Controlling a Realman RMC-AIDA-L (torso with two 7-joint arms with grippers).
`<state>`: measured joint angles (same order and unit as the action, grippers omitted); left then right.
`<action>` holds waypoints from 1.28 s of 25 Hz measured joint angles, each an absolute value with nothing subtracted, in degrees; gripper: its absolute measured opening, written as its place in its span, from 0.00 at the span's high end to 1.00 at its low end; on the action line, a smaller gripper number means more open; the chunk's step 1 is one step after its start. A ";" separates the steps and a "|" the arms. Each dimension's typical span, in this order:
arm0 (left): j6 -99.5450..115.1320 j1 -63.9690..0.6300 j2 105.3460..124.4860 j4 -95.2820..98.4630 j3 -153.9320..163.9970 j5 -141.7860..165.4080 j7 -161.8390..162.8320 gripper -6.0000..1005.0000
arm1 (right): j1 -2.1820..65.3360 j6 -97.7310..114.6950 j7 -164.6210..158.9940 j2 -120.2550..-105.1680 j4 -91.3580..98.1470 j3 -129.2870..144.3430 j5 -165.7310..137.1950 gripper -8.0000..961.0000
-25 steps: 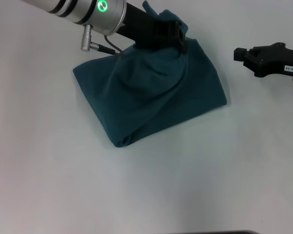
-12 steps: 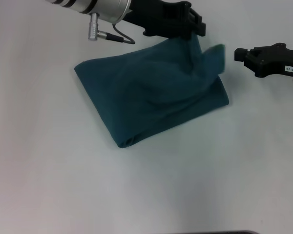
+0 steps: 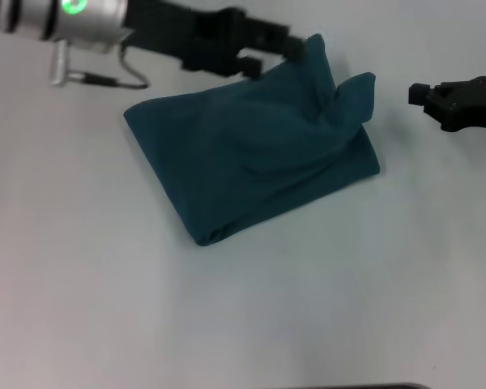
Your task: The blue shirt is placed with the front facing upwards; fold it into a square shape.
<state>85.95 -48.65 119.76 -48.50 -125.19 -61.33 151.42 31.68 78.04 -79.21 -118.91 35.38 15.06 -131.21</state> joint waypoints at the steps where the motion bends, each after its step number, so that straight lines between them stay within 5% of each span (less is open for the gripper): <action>1: 88.06 -47.30 119.16 -49.24 -125.36 -61.33 150.58 0.44 | 31.49 78.01 -79.27 -118.78 35.55 15.01 -131.21 0.91; 5: 91.44 -42.59 119.48 -53.72 -125.63 -61.32 145.77 0.34 | 30.45 77.55 -79.31 -118.56 36.26 14.83 -130.73 0.91; 8: 88.79 -39.76 121.33 -56.36 -125.77 -61.30 141.11 0.14 | 29.23 76.34 -79.14 -118.56 36.30 14.69 -128.42 0.91; 14: 80.85 -38.58 123.61 -57.11 -125.55 -60.95 134.30 0.07 | 26.95 74.50 -79.23 -118.70 36.19 14.54 -120.01 0.91; 32: 84.49 -35.70 123.91 -55.22 -125.56 -67.93 116.80 0.07 | 24.95 78.73 -80.70 -118.74 31.58 13.32 -114.81 0.90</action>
<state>84.49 -35.70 123.91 -55.22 -125.56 -67.93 116.80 24.95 78.73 -80.70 -118.74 31.58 13.32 -114.81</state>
